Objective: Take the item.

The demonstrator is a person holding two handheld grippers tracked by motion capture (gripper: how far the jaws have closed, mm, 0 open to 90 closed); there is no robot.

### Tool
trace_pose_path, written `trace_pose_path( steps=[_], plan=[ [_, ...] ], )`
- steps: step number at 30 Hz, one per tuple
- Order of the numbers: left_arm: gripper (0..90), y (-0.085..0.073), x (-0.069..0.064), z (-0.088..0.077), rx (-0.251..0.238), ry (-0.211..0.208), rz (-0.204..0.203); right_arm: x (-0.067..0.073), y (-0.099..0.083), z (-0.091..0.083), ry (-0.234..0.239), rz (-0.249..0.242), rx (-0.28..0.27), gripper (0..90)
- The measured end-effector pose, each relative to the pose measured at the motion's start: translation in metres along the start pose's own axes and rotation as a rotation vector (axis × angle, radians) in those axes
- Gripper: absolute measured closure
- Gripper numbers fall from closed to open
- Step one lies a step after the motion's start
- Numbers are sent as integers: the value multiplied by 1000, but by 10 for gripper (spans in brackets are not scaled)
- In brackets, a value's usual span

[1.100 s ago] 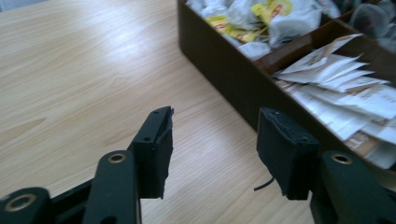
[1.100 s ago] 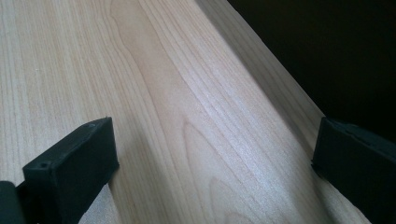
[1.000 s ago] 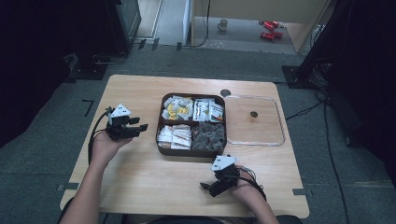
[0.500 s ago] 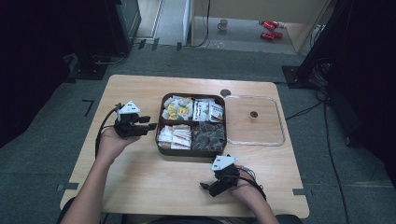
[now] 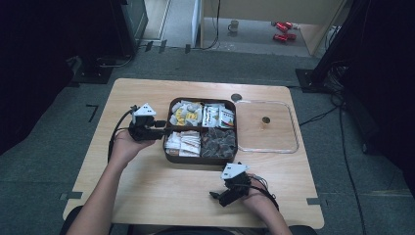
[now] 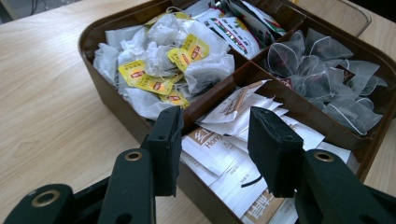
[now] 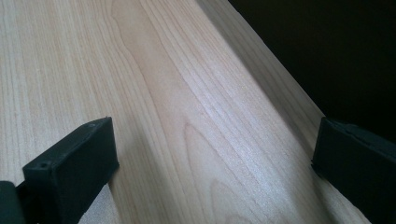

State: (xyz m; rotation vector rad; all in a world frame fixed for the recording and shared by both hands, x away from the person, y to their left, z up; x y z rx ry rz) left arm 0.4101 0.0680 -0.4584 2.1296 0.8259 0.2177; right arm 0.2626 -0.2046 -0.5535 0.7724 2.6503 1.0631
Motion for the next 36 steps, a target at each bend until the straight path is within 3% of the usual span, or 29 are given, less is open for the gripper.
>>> trace_pose_path(
  steps=[10, 23, 36],
  plan=[
    [594, 4, -8, 20, 39, -31, 19, 1, 0, 0, -5, 5, 0, 0],
    [666, 4, -12, 40, 99, -8, 60, 2, -1, -1, -20, 21, -1, 0],
    [710, 9, -17, 52, 119, -1, 104, 4, -3, -3, -36, 40, -2, 0]
  ],
)
Point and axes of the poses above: each handheld gripper's, and its own axes: z roughly forward along the jaws, y roughly out of its top, x roughly to its left, the point moved 4 cm from there along z, roughly forward along the jaws, and after that the axes turned 2 degrees about x, right-handed, at the moved point
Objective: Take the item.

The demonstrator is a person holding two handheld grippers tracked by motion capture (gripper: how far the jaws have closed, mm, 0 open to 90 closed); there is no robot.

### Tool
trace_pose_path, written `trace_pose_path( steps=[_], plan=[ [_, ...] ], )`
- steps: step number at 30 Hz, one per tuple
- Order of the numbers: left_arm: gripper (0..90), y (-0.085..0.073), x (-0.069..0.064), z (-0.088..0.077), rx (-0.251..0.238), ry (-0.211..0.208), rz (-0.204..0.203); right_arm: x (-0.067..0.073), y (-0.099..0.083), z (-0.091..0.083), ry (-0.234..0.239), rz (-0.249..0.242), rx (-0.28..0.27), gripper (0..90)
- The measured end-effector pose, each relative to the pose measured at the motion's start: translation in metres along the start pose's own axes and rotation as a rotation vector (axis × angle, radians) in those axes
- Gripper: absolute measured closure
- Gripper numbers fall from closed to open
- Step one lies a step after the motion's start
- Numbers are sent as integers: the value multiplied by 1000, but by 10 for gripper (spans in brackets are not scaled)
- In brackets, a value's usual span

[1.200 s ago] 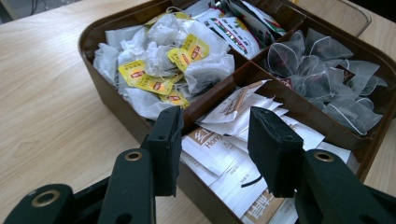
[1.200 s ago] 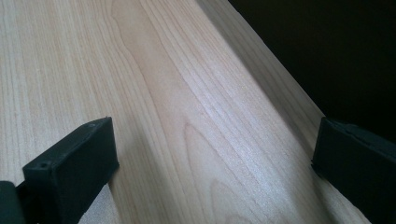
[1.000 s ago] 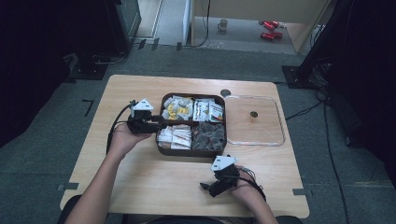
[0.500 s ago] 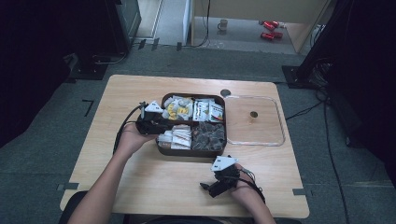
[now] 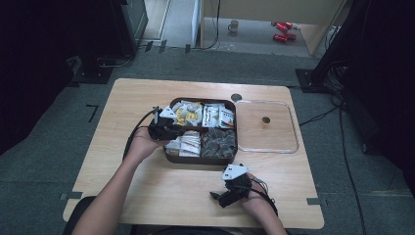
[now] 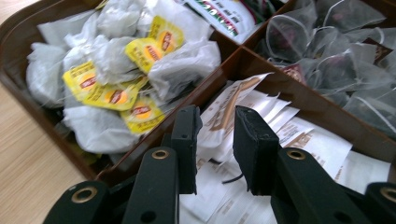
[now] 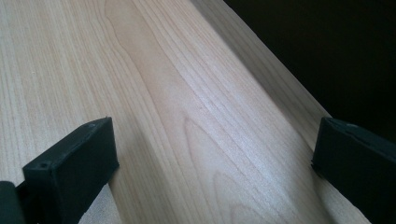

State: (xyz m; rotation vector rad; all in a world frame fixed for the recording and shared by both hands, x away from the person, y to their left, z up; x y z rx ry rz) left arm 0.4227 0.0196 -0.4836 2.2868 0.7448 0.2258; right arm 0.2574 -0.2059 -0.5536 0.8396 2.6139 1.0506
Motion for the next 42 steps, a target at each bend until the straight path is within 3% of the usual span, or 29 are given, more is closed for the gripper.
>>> trace_pose_path(
  steps=[4, 9, 16, 32, 42],
  plan=[
    [710, 0, -2, 6, 28, 11, 28, 1, -1, -1, -5, 5, 0, 0],
    [730, 0, -1, 11, 53, 20, 25, 2, -2, -2, -7, 9, 0, 0],
    [863, 0, -3, 13, 81, 38, 60, 2, -3, -3, -9, 8, 1, 0],
    [895, 1, 2, -6, -2, 6, 13, 2, -3, -3, -7, 8, 1, 0],
    [896, -3, 6, -20, -30, -18, -26, 2, -2, -2, 4, -2, 1, 0]
  ],
)
Point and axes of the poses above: each handheld gripper's, and its own axes: z roughly forward along the jaws, y roughly out of its top, x roughly to its left, the point moved 4 cm from there along z, roughly forward along the jaws, and after that the axes turned 2 degrees about x, right-handed, at the moved point
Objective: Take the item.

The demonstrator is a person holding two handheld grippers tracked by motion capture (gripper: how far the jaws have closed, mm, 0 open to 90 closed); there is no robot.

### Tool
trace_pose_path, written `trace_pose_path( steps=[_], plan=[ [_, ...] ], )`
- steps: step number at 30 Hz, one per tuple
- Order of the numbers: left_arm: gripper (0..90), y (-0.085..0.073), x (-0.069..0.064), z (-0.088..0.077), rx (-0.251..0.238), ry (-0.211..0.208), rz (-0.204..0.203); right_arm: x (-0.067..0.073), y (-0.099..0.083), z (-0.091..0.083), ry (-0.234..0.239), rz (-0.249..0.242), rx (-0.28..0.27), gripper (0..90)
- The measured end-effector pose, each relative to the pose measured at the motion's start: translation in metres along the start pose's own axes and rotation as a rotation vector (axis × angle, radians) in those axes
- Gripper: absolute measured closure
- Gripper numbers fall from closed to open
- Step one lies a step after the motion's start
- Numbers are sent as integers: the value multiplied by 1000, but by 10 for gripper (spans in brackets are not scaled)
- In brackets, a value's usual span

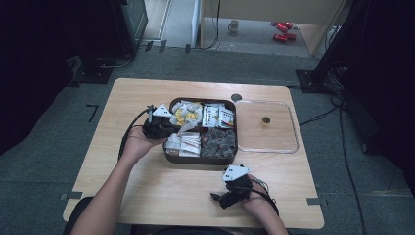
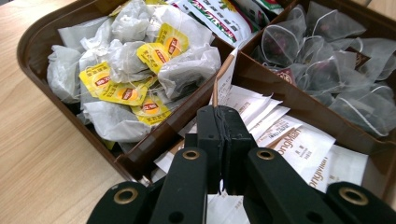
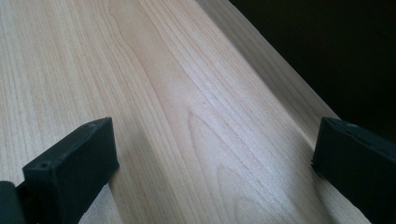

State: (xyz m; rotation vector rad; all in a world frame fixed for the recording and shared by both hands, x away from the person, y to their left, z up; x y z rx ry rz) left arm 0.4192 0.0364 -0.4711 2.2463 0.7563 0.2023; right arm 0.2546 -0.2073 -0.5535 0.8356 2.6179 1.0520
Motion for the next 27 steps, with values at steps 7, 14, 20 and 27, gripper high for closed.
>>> trace_pose_path(
  steps=[7, 14, 20, 27],
  plan=[
    [896, -3, 3, -13, -29, -10, -15, 0, 0, 0, 5, -7, 0, 0],
    [896, -5, 8, -28, -63, -14, -48, -1, 1, 1, 11, -14, 1, 0],
    [896, -7, 11, -37, -80, -2, -56, -1, 1, 1, 13, -17, 0, 0],
    [895, -11, 15, -47, -102, 15, -71, -1, 1, 1, 20, -22, 1, 0]
  ],
)
Point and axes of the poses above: each handheld gripper's, and its own axes: z roughly forward along the jaws, y roughly out of its top, x roughly to its left, the point moved 4 cm from there along z, roughly forward along the jaws, and after that the axes turned 2 degrees about x, right-handed, at the moved point
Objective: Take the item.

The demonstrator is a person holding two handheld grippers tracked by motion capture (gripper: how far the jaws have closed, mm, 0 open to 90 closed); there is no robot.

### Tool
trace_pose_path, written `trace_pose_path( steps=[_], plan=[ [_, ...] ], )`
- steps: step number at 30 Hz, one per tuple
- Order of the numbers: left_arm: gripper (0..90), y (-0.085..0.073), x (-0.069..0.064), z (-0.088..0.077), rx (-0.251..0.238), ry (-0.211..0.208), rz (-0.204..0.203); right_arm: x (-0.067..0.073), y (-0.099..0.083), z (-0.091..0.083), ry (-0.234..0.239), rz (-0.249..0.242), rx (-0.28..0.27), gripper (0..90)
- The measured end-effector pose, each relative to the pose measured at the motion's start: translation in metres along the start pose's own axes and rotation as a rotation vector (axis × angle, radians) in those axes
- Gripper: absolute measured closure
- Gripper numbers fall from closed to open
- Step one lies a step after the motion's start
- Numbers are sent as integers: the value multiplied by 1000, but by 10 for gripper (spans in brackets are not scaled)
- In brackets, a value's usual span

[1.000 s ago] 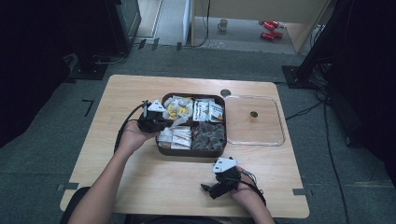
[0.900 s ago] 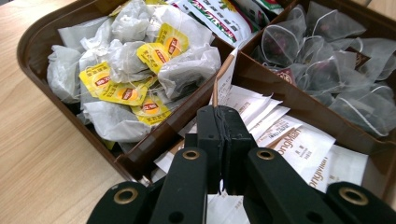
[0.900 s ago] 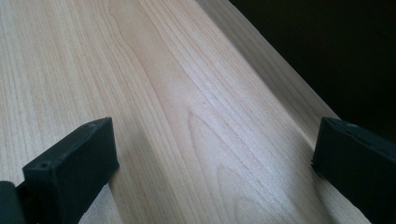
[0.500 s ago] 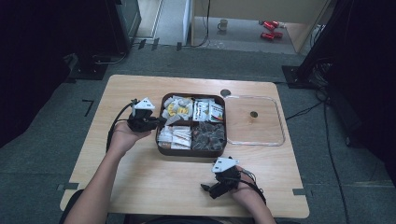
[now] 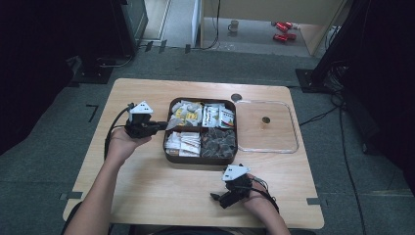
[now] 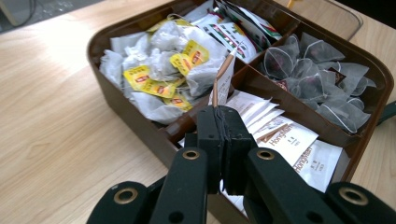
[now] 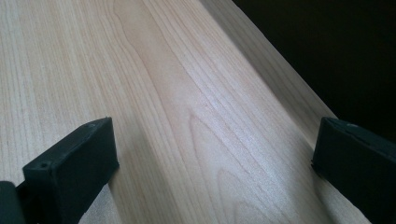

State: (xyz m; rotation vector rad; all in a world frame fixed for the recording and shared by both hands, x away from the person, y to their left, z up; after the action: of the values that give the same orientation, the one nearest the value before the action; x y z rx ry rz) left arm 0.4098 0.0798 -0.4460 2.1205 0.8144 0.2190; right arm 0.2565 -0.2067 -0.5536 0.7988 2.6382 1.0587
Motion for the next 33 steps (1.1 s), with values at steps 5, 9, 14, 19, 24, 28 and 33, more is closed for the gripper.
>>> trace_pose_path(
  steps=[5, 9, 14, 19, 24, 28, 33],
  plan=[
    [895, -3, 8, -14, -33, 0, -35, 0, 0, 0, 6, -5, 1, 0],
    [896, -7, 16, -24, -49, 21, -58, 0, 1, 1, 12, -13, 0, 0],
    [896, -14, 26, -34, -52, 46, -85, -1, 2, 2, 18, -19, 0, 0],
    [895, -24, 36, -36, -35, 80, -118, -1, 4, 3, 25, -27, 0, 0],
    [895, -35, 46, -30, 5, 123, -127, -1, 4, 4, 26, -26, 0, 0],
    [894, -44, 54, -22, 32, 134, -146, -1, 4, 4, 27, -26, 1, 0],
    [894, -53, 65, -10, 76, 164, -169, -1, 5, 4, 29, -28, 0, 0]
  ],
)
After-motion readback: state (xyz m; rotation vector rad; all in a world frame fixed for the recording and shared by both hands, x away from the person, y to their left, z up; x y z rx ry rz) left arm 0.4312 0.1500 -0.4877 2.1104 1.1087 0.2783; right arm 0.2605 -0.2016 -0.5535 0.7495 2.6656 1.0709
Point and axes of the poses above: each handheld gripper's, and its own axes: z roughly forward along the jaws, y roughly out of its top, x roughly to its left, the point moved 4 cm from there along z, roughly forward along the jaws, and after that the axes turned 2 degrees about x, right-handed, at the moved point
